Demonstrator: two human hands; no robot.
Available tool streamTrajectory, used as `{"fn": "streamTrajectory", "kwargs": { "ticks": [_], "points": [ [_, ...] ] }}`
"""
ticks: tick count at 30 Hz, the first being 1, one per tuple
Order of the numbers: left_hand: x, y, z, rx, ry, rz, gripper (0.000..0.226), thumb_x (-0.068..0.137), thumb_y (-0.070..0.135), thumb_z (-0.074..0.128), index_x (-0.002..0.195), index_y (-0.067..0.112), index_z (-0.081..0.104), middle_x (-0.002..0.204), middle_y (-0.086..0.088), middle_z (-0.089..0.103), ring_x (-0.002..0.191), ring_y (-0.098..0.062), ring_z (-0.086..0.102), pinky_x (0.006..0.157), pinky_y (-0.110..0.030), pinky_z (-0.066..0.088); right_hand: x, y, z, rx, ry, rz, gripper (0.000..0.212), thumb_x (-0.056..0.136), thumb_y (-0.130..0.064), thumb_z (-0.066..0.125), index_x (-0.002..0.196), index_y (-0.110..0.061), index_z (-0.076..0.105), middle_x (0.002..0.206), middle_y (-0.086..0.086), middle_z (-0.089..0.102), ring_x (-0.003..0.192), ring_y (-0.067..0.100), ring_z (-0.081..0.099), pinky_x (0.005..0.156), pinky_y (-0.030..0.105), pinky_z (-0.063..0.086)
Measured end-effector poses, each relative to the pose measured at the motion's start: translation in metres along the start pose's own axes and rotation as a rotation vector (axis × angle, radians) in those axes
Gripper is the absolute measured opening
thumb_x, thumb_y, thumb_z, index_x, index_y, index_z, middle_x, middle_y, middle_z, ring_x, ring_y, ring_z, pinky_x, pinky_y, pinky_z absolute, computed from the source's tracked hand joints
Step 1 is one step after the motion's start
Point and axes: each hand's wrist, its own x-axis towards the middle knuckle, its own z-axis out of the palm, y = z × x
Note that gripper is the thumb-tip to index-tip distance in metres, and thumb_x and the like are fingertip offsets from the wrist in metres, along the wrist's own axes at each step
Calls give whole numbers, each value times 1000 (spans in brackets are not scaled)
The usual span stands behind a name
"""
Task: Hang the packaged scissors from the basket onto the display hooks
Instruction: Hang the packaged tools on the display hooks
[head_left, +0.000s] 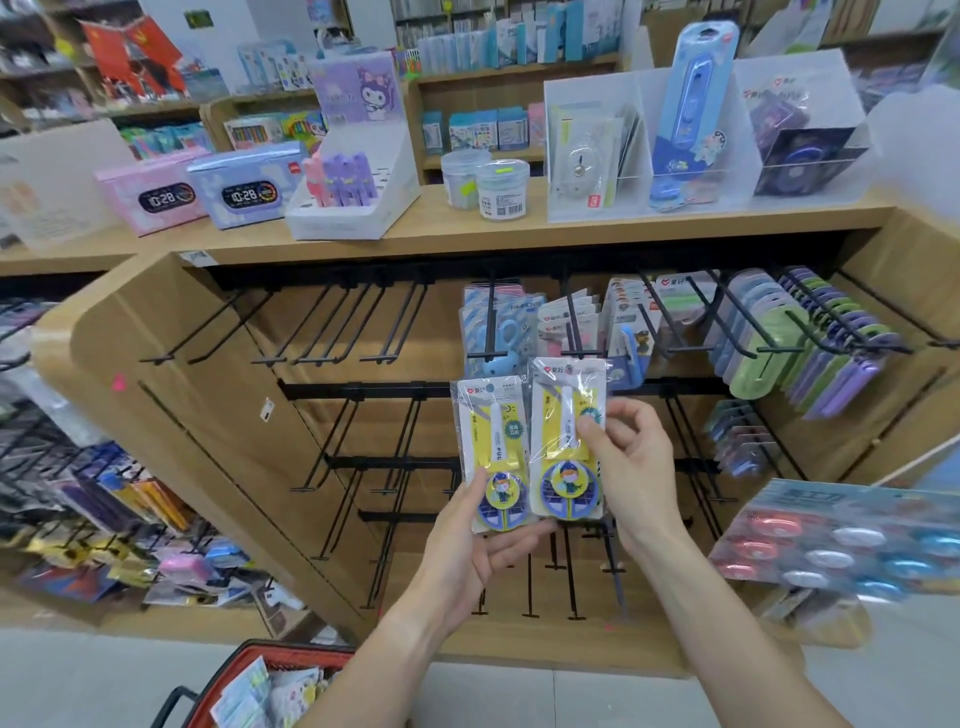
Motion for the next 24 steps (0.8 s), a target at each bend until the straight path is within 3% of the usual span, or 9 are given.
{"fn": "streamTrajectory", "kwargs": {
  "ticks": [4,9,15,19,22,24],
  "points": [
    [0,0,-7,-21,26,-6,45,106,45,51,144,22,53,125,-20,75,109,-48,73,80,-36,64,9,-2,0,-13,19,-31,16,101,-8,65,110,-17,54,97,-3,80,86,15,77,69,29,60],
    [-1,1,-10,36,-5,9,44,107,47,47,142,22,54,123,-22,75,110,-45,73,86,-40,61,21,5,2,-41,69,-22,19,101,-10,66,109,-22,54,95,-3,80,90,21,77,81,43,61],
    [-3,3,-8,60,-62,13,42,109,46,44,142,23,53,125,-23,74,112,-45,72,81,-35,64,74,5,12,-166,141,16,22,98,-19,71,102,-30,53,101,3,73,93,23,75,82,45,62],
    [-1,6,0,91,-108,13,41,108,48,44,142,27,51,126,-20,74,113,-44,73,82,-35,64,107,7,18,-188,172,79,20,97,-17,72,106,-20,55,102,2,66,87,15,69,71,29,57],
    [3,5,4,126,-122,15,41,107,49,44,142,28,51,125,-18,75,112,-42,74,82,-35,64,98,10,10,-296,245,18,31,94,-26,77,115,-18,57,113,2,67,100,16,68,83,31,56],
    [6,3,7,136,-139,14,43,107,49,44,144,27,50,124,-18,75,111,-42,74,81,-34,65,72,7,3,-340,320,-52,34,92,-31,79,115,-19,57,116,-1,66,106,14,65,86,25,51]
  ]
}}
